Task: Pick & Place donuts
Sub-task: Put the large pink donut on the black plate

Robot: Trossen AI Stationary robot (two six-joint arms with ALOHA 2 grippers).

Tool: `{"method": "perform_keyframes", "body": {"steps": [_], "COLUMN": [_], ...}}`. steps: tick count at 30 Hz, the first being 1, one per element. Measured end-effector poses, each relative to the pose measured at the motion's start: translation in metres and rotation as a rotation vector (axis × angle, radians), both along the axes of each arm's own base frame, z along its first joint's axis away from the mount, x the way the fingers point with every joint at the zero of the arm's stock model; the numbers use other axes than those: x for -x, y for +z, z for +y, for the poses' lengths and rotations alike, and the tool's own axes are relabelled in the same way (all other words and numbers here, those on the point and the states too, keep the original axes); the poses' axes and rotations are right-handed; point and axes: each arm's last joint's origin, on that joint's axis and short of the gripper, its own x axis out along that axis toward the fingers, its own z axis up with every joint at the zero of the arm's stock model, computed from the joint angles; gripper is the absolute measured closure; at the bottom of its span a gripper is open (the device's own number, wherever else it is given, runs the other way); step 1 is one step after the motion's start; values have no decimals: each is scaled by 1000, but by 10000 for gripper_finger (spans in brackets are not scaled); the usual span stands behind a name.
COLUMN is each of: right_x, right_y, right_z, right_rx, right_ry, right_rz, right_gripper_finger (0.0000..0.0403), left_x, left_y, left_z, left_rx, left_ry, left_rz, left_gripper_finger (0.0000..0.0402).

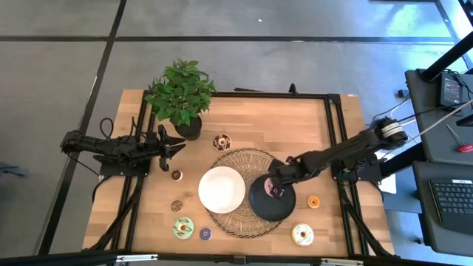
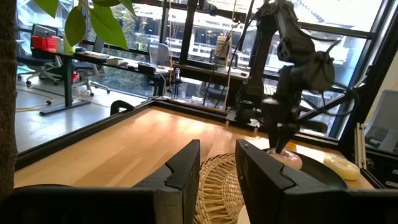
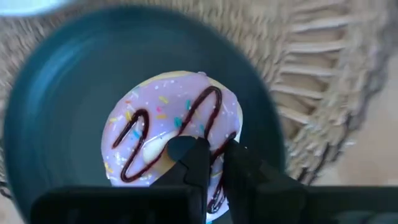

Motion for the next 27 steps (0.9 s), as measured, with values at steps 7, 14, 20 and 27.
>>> {"method": "perform_keyframes", "body": {"steps": [7,14,20,27], "right_x": [-4,-3,-5,-6], "right_y": [-9,-8,-7,-7], "right_z": [1,0,-4,-10], "right_rx": [3,2,4,35], "right_ry": [3,3,-8,9], "right_rz": [24,20,17,11], "right_gripper_finger": [360,360,360,359], "left_x": [0,0,0,0], "left_y": [0,-1,0,0], "left_z": [0,0,0,0], "left_rx": [-1,-1,-1,-1], "left_ry": [0,0,0,0], "left_rz": [5,6,5,5], "left_gripper_finger": [304,304,304,304]}}
